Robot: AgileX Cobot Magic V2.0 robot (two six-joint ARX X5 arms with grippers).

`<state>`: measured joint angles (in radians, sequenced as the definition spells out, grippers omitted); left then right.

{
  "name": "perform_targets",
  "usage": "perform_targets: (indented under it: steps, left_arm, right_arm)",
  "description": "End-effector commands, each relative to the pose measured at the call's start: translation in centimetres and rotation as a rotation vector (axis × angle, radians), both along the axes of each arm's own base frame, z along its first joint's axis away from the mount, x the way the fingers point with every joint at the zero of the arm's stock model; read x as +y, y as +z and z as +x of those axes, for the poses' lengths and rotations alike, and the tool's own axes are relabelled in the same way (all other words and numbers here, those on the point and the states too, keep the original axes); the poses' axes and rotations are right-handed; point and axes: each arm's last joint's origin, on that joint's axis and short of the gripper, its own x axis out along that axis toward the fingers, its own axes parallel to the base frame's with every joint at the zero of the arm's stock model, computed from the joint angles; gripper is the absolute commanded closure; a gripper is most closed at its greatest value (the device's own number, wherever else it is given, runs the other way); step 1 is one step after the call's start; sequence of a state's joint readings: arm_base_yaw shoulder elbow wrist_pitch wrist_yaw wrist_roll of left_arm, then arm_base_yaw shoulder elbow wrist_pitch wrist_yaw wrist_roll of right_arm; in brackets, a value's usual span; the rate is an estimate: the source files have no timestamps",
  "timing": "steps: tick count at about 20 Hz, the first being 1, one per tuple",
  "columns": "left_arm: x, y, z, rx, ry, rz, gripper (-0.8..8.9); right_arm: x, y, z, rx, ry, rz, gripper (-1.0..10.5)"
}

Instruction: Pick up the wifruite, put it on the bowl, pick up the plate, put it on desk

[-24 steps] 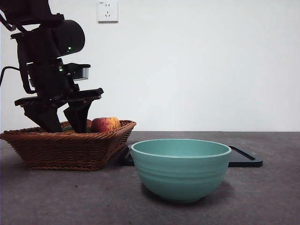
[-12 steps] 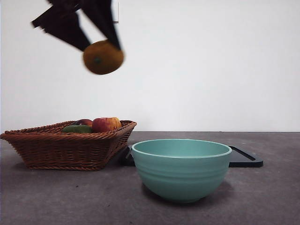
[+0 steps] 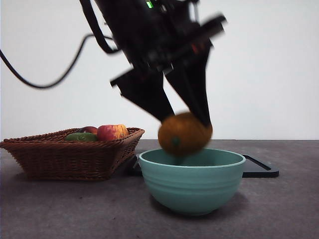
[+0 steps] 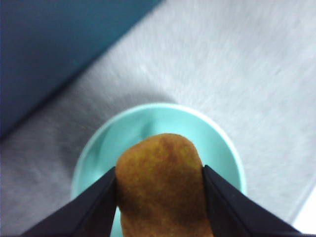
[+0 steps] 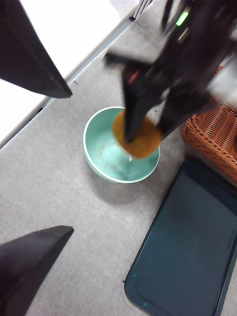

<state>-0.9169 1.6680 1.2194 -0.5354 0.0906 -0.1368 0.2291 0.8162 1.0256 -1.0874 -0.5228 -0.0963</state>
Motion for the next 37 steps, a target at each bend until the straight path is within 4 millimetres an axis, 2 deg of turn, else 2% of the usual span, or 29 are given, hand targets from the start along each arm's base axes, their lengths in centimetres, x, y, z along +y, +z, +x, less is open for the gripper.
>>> perform_targets:
  steps: [1,4,7,10,14,17,20,24,27,30,34,37]
  left_arm:
    - [-1.3,-1.5,0.2,-0.026,-0.019,0.05,6.6]
    - [-2.2,-3.0,0.1,-0.028,-0.048,0.082,6.59]
    - [-2.5,-3.7,-0.1,-0.024,-0.058,0.108,6.53]
    - [-2.6,-3.8,-0.4,-0.023,-0.079,0.124,5.1]
    - [-2.7,-3.7,-0.5,-0.026,-0.081,0.119,4.95]
    - [-2.4,-2.7,-0.6,-0.043,-0.08,0.095,4.96]
    - [-1.6,-0.1,-1.0,-0.087,-0.071,0.034,4.96]
    - [1.7,5.1,-1.4,-0.166,-0.013,-0.071,4.96]
    - [5.8,9.0,-1.3,-0.178,0.086,-0.191,4.98]
    - [9.9,11.7,-1.3,-0.185,0.16,-0.291,5.01]
    - [13.9,12.8,-1.7,-0.16,0.228,-0.307,5.01]
    - [16.0,12.2,-2.3,-0.137,0.255,-0.334,5.01]
  right_arm:
    - [0.1,0.6,0.1,-0.016,-0.001,0.011,5.3]
    - [0.1,0.6,0.1,-0.016,-0.001,0.011,5.3]
    - [0.1,0.6,0.1,-0.016,-0.001,0.011,5.3]
    - [0.1,0.6,0.1,-0.016,-0.001,0.011,5.3]
    - [0.1,0.6,0.1,-0.016,-0.001,0.011,5.3]
    - [0.1,0.6,0.1,-0.016,-0.001,0.011,5.3]
    - [0.1,0.6,0.1,-0.016,-0.001,0.011,5.3]
    - [0.1,0.6,0.1,-0.016,-0.002,0.01,5.3]
    - [0.1,0.6,0.1,-0.015,-0.002,0.011,5.3]
    - [0.1,0.6,0.1,-0.01,-0.007,0.014,5.3]
    - [0.1,0.6,0.1,-0.01,-0.007,0.014,5.3]
    - [0.1,0.6,0.1,-0.011,-0.007,0.014,5.3]
